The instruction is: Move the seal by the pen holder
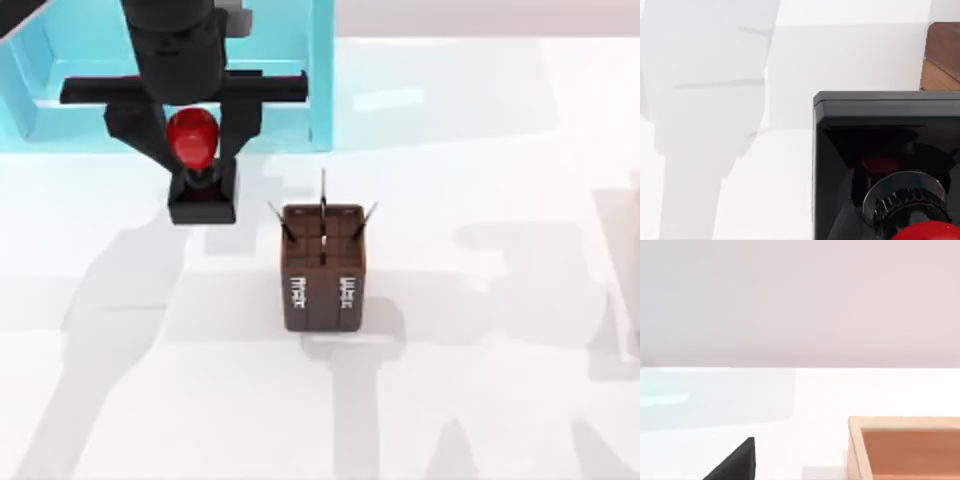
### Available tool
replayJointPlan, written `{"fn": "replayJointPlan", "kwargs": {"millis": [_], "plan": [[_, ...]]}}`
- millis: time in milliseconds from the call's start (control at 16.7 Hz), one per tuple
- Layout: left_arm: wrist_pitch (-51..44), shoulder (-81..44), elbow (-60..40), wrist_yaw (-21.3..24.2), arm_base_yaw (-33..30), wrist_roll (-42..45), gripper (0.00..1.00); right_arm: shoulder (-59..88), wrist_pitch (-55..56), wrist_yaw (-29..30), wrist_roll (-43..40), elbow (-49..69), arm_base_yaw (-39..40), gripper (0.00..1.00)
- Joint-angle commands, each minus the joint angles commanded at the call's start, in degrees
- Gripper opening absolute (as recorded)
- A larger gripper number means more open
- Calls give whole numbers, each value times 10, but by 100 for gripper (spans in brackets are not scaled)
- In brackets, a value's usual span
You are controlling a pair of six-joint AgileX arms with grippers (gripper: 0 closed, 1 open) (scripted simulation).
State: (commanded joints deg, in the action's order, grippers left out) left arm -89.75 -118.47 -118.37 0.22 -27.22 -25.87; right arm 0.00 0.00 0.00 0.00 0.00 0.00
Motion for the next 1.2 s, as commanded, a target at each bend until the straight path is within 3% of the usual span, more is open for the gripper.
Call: {"fn": "replayJointPlan", "kwargs": {"millis": [660, 1200], "plan": [[36, 7, 44, -1, -3, 0, 0, 0, 0, 0, 0, 0, 0, 100], [36, 7, 44, -1, -3, 0, 68, 0, 0, 0, 0, 0, 0, 100]]}}
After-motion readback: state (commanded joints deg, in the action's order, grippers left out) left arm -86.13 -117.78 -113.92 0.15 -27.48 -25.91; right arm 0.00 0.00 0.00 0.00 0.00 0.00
